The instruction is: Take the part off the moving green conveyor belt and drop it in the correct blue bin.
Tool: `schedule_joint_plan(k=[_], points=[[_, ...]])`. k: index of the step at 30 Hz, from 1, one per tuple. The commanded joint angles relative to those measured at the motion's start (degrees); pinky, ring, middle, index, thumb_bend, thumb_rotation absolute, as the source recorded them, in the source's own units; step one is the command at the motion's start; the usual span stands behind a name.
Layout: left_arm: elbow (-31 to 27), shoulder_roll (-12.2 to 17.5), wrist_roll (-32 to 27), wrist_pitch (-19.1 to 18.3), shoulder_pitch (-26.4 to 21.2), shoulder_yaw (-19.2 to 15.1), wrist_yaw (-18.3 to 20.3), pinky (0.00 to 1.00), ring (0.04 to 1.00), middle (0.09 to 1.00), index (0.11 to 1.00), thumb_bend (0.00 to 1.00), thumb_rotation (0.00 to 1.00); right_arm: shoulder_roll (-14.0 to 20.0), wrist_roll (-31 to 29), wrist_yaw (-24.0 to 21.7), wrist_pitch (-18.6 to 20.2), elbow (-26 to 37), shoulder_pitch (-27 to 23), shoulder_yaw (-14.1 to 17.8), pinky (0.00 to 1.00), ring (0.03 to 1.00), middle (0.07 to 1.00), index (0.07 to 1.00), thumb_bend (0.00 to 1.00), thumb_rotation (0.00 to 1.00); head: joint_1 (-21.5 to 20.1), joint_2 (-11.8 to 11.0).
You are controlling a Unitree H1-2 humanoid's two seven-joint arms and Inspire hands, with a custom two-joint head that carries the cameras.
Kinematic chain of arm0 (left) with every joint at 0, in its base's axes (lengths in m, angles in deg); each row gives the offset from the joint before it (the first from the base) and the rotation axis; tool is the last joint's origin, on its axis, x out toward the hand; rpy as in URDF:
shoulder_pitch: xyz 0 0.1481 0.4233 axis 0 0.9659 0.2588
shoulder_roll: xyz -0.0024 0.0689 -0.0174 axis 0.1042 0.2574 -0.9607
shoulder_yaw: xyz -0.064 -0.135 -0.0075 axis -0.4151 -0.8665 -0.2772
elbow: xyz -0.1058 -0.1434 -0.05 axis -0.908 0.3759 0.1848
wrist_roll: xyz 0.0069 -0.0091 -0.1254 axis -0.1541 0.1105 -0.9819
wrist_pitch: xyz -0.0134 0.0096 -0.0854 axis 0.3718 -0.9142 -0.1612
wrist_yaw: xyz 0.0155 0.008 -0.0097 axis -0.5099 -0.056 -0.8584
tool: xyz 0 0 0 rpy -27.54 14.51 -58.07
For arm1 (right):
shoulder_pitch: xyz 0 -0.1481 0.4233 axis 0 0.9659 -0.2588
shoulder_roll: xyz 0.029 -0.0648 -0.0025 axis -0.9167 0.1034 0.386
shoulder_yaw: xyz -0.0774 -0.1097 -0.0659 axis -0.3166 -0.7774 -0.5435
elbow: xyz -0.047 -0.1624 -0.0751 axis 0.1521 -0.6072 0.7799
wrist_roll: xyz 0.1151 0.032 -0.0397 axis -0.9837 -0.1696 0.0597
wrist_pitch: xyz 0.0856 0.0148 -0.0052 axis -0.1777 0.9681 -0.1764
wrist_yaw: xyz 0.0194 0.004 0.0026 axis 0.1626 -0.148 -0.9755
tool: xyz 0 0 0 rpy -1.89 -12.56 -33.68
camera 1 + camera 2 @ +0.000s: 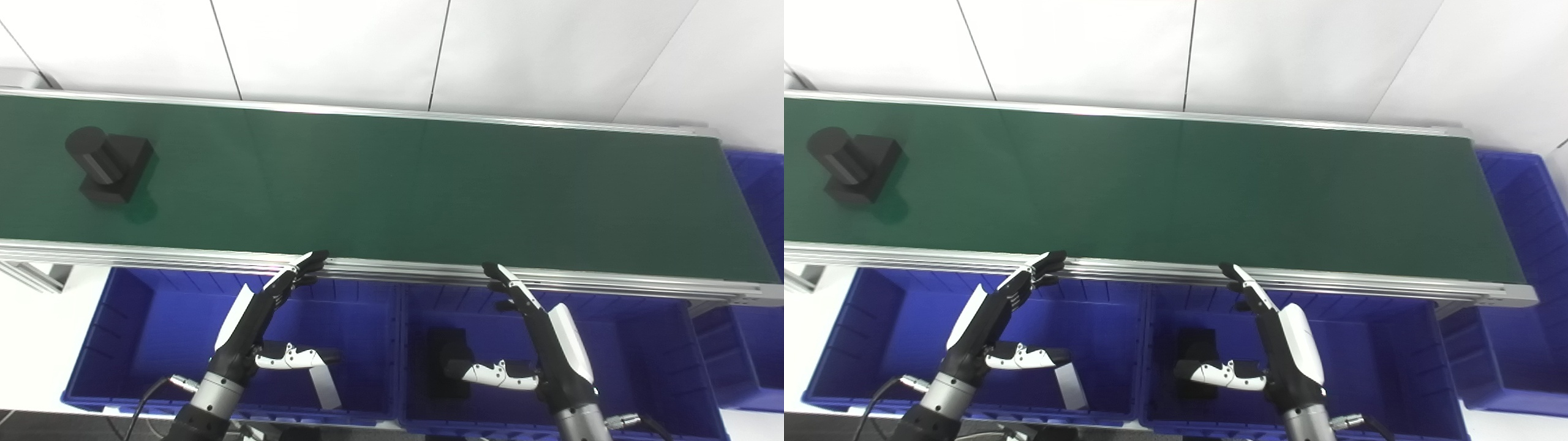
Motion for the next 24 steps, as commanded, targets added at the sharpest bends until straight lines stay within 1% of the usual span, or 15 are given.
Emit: schedule_joint_plan(k=[1, 9, 13, 19, 24], points=[[-1.4, -0.2, -0.2, 1.4, -0.3, 0.0, -0.9, 0.79, 0.868, 0.894, 0.862, 0.91, 0.35, -0.1, -0.8, -0.6, 0.1, 2.3, 0.2, 0.1, 0.7, 0.831, 0.886, 0.891, 0.97, 0.41, 0.0, 0.0], [-1.2, -0.3, 0.4, 1.4, -0.4, 0.0, -1.1, 0.78, 0.859, 0.888, 0.854, 0.92, 0.36, -0.2, -0.8, -0.3, -1.3, 1.1, 0.1, 0.3, 0.69, 0.816, 0.875, 0.889, 0.97, 0.41, 0.0, -0.4], [-1.1, -0.1, 0.6, 1.4, -0.4, -0.1, -1.0, 0.8, 0.867, 0.891, 0.859, 0.92, 0.37, -0.3, -0.9, -0.3, -1.2, 1.0, 0.0, 0.2, 0.68, 0.815, 0.883, 0.891, 0.97, 0.4, -0.4, -0.5], [-0.8, 0.2, 0.6, 1.4, -0.7, 0.1, -1.2, 0.78, 0.862, 0.889, 0.855, 0.92, 0.36, -0.6, 0.1, 0.2, -1.4, 0.6, 0.0, 0.1, 0.68, 0.813, 0.873, 0.888, 0.97, 0.41, -1.1, -0.9], [-0.5, 0.1, 0.2, 1.4, -0.5, -0.1, -1.2, 0.78, 0.859, 0.886, 0.854, 0.93, 0.35, -1.0, -0.9, 0.2, -1.8, 0.3, 0.1, 0.1, 0.69, 0.82, 0.878, 0.891, 0.97, 0.4, -1.5, -1.6]])
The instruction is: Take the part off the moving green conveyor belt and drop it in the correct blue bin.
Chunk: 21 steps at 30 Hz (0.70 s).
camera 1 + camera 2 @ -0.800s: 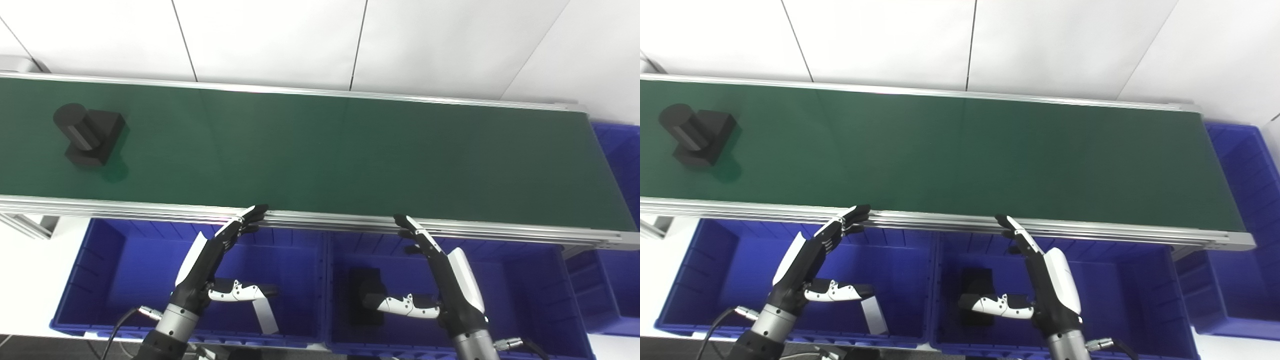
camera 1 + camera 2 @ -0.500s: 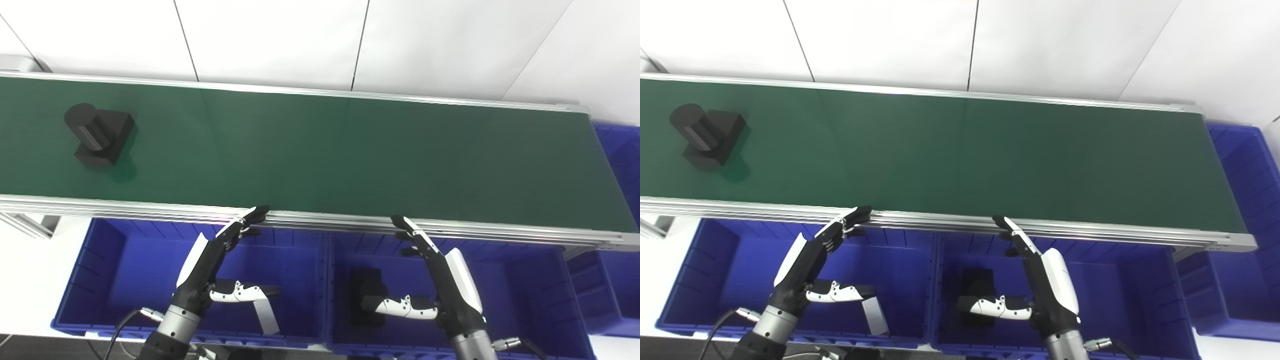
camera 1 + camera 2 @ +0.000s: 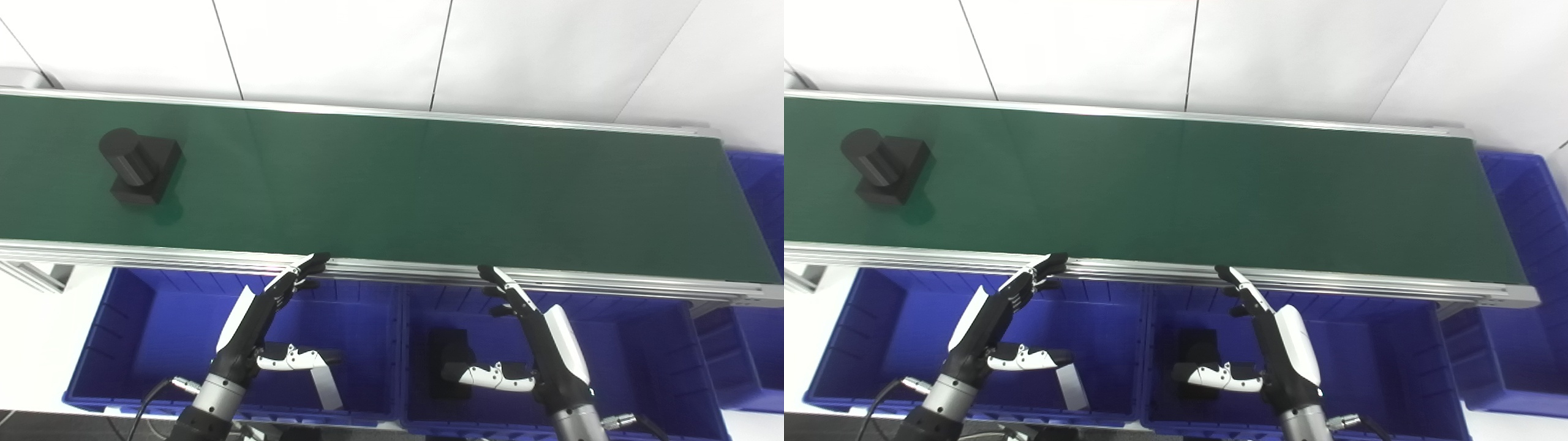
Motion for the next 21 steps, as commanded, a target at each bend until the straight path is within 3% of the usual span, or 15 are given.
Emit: schedule_joint_plan(k=[1, 12, 21], points=[[-0.8, 0.4, 0.2, 1.4, -0.4, -0.1, -1.1, 0.77, 0.858, 0.885, 0.853, 0.93, 0.36, -0.5, -0.7, 0.9, -1.7, 1.0, 0.2, 0.1, 0.69, 0.821, 0.881, 0.891, 0.97, 0.4, -0.1, -0.3], [1.5, 0.7, 0.8, 1.4, -1.3, 0.9, -2.8, 0.81, 0.871, 0.887, 0.848, 0.93, 0.35, -1.2, -1.2, 3.4, -4.1, 1.4, -0.8, 0.7, 0.71, 0.838, 0.888, 0.895, 0.95, 0.42, -0.4, -3.8], [4.6, 2.5, 2.4, 1.4, -3.4, 4.5, -7.2, 0.85, 0.881, 0.885, 0.842, 0.93, 0.36, -2.1, 2.0, 0.5, 0.5, 8.4, -9.8, 1.5, 0.73, 0.857, 0.896, 0.906, 0.96, 0.47, 0.0, -7.5]])
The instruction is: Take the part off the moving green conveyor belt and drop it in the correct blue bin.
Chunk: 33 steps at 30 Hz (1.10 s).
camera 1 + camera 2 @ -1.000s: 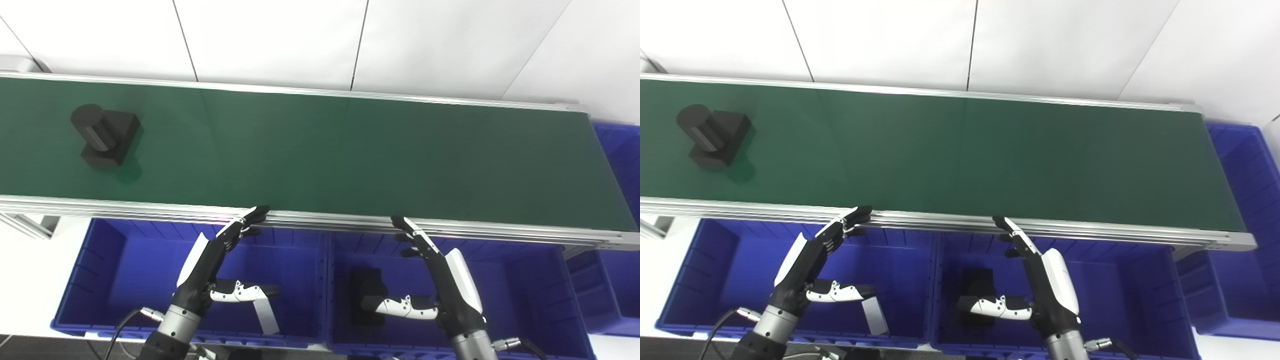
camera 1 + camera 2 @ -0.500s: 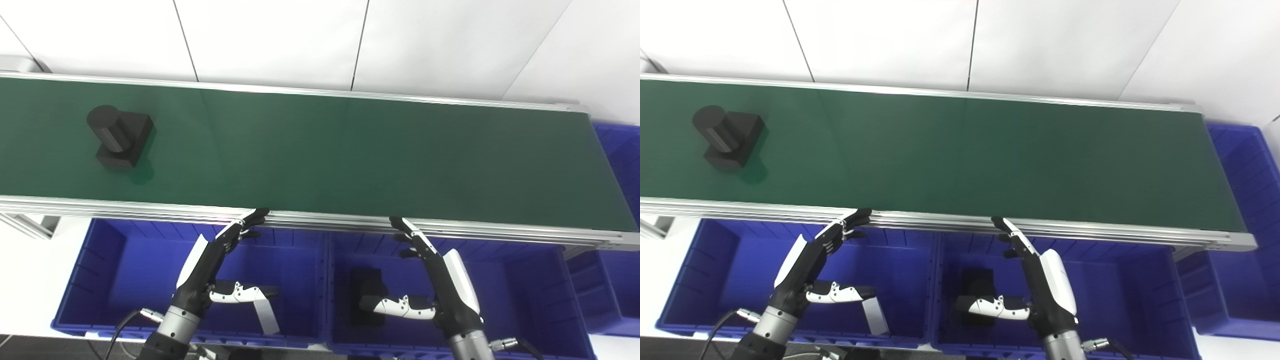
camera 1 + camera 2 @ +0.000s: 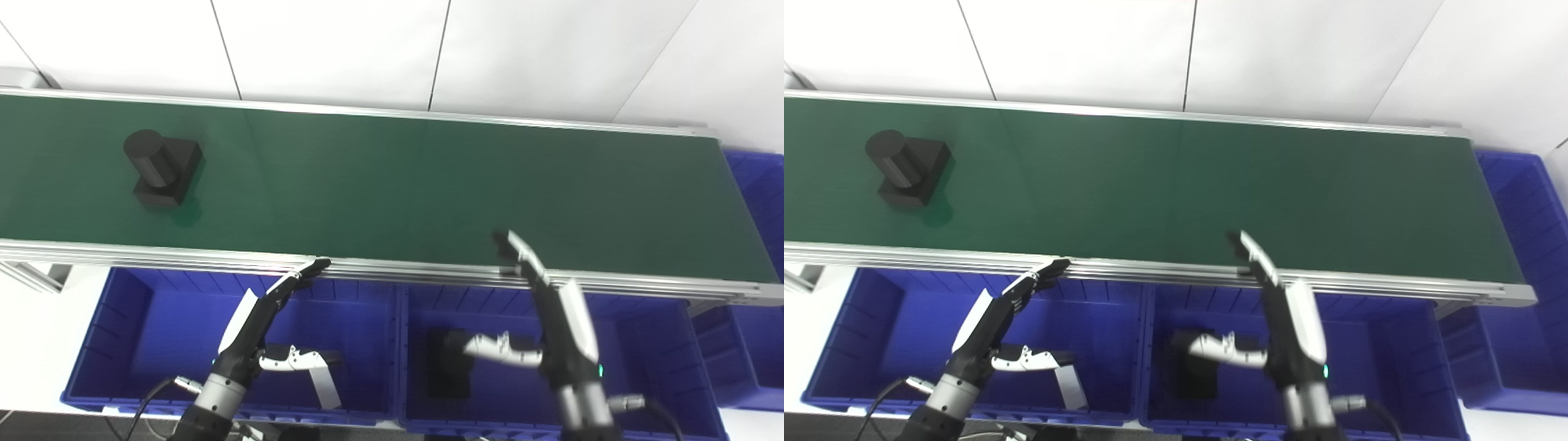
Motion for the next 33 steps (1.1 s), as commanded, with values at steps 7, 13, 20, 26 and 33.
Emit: schedule_joint_plan(k=[7, 13, 20, 26, 33], points=[[1.3, 1.5, -0.2, 1.4, -1.8, 3.2, -4.8, 0.81, 0.858, 0.87, 0.829, 0.93, 0.33, -0.2, 1.6, -3.4, 3.6, 1.9, -9.9, 0.5, 0.75, 0.857, 0.894, 0.899, 0.94, 0.48, 1.1, -2.4], [2.4, 2.4, 0.1, 1.4, -3.0, 5.5, -7.7, 0.78, 0.836, 0.852, 0.819, 0.93, 0.34, -0.9, 3.4, -4.7, 5.0, -0.2, -15.2, 0.1, 0.71, 0.83, 0.875, 0.881, 0.95, 0.5, 1.6, -3.4], [3.5, 3.1, 0.0, 1.4, -4.2, 8.1, -11.6, 0.74, 0.805, 0.828, 0.79, 0.94, 0.34, -2.8, 3.8, -7.1, 8.8, -3.7, -21.0, -1.6, 0.67, 0.834, 0.893, 0.889, 0.95, 0.49, 2.0, -4.3], [4.7, 3.3, 0.1, 1.4, -5.4, 10.4, -14.6, 0.71, 0.778, 0.806, 0.768, 0.96, 0.33, -3.0, 6.9, -7.9, 10.6, -8.5, -26.0, -3.8, 0.72, 0.843, 0.891, 0.894, 0.96, 0.52, 2.1, -5.2], [6.2, 3.9, 1.2, 1.4, -7.1, 14.4, -19.9, 0.69, 0.756, 0.787, 0.75, 0.96, 0.33, -3.3, 7.8, -8.8, 11.4, -14.6, -31.9, -5.8, 0.75, 0.847, 0.896, 0.9, 0.95, 0.53, 3.8, -6.6]])
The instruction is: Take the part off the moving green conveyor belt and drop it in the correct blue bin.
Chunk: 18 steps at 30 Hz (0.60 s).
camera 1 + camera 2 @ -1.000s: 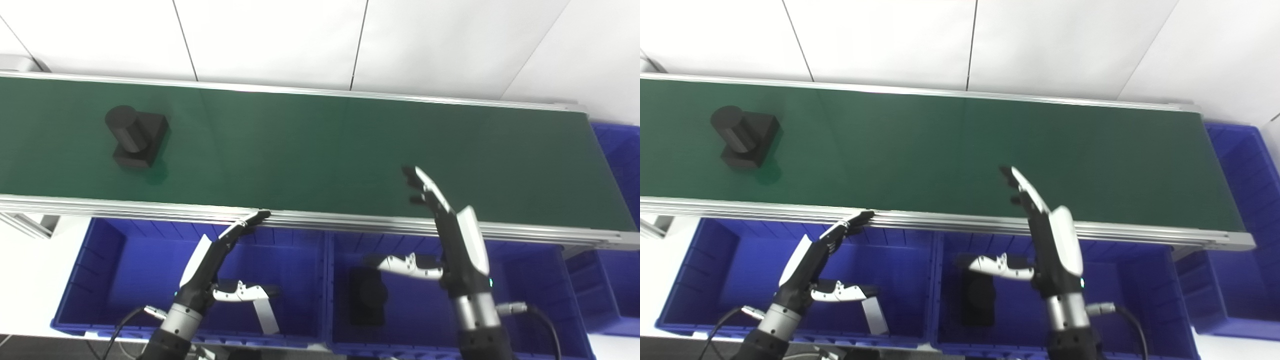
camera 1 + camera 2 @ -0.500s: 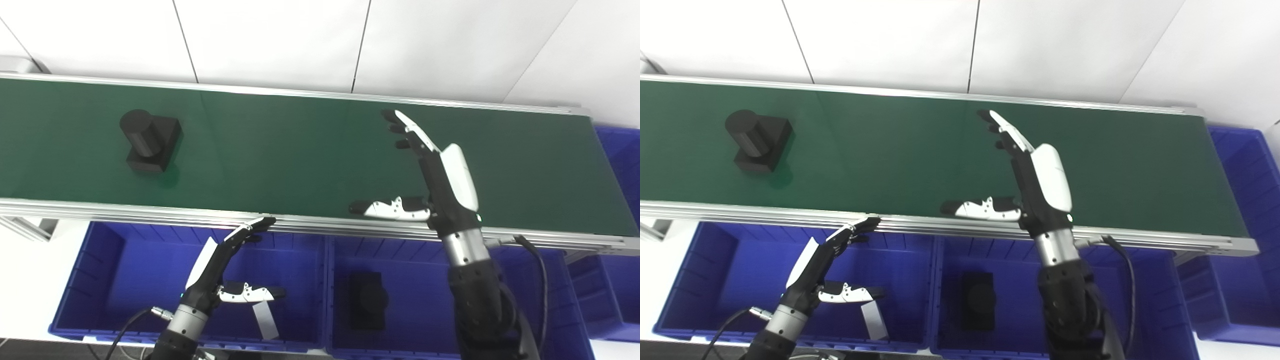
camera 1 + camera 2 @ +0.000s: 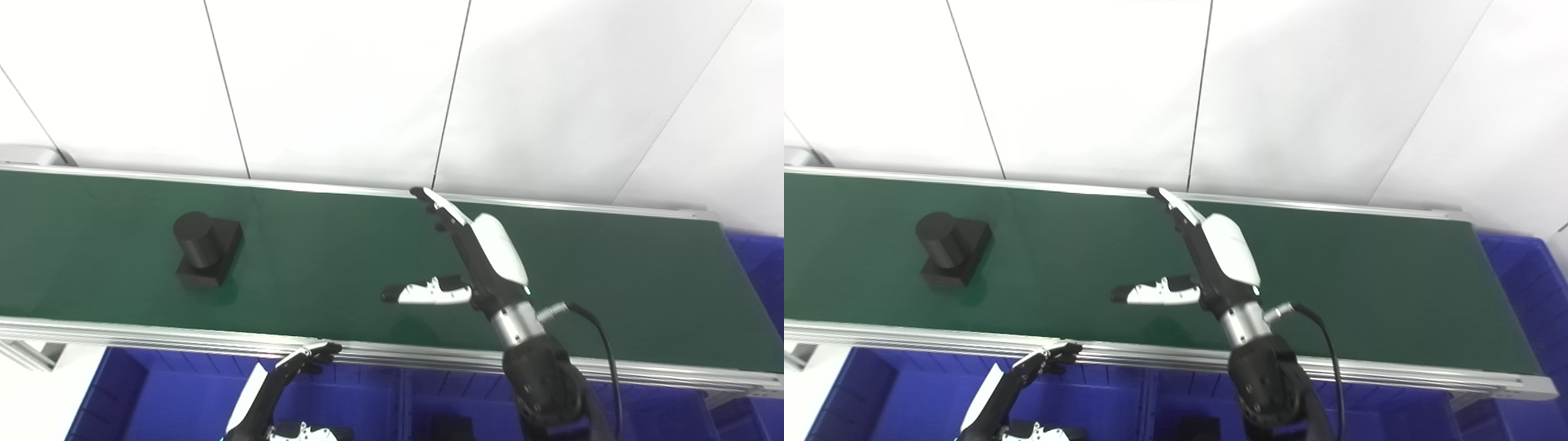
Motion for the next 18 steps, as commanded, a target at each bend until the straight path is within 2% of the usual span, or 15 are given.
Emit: schedule_joint_plan(k=[1, 3, 9, 18], points=[[-0.3, 0.6, 1.1, 1.4, -1.4, 1.2, -3.0, 0.69, 0.755, 0.785, 0.749, 0.97, 0.33, -0.9, -0.2, 0.1, 0.2, 0.3, -3.0, -0.6, 0.76, 0.847, 0.896, 0.899, 0.95, 0.53, 1.3, -0.3], [0.0, 0.8, 1.7, 1.4, -1.9, 2.4, -4.6, 0.69, 0.751, 0.778, 0.741, 0.98, 0.34, -1.1, -0.2, -0.1, 0.3, -0.8, -4.3, -1.2, 0.78, 0.851, 0.891, 0.898, 0.97, 0.54, 2.4, -0.7], [0.6, 1.7, 2.8, 1.4, -2.9, 5.9, -9.4, 0.68, 0.738, 0.767, 0.731, 1.0, 0.34, -2.1, 0.2, -1.1, 2.1, -2.8, -7.0, -2.9, 0.76, 0.859, 0.897, 0.902, 0.97, 0.54, 5.3, -1.2], [-1.1, 3.1, 3.5, 1.4, -3.2, 9.6, -14.7, 0.64, 0.717, 0.752, 0.722, 1.0, 0.32, -4.6, -0.8, -2.3, 1.8, -6.8, -9.7, -6.5, 0.8, 0.874, 0.906, 0.908, 0.94, 0.5, 6.2, -1.1]])
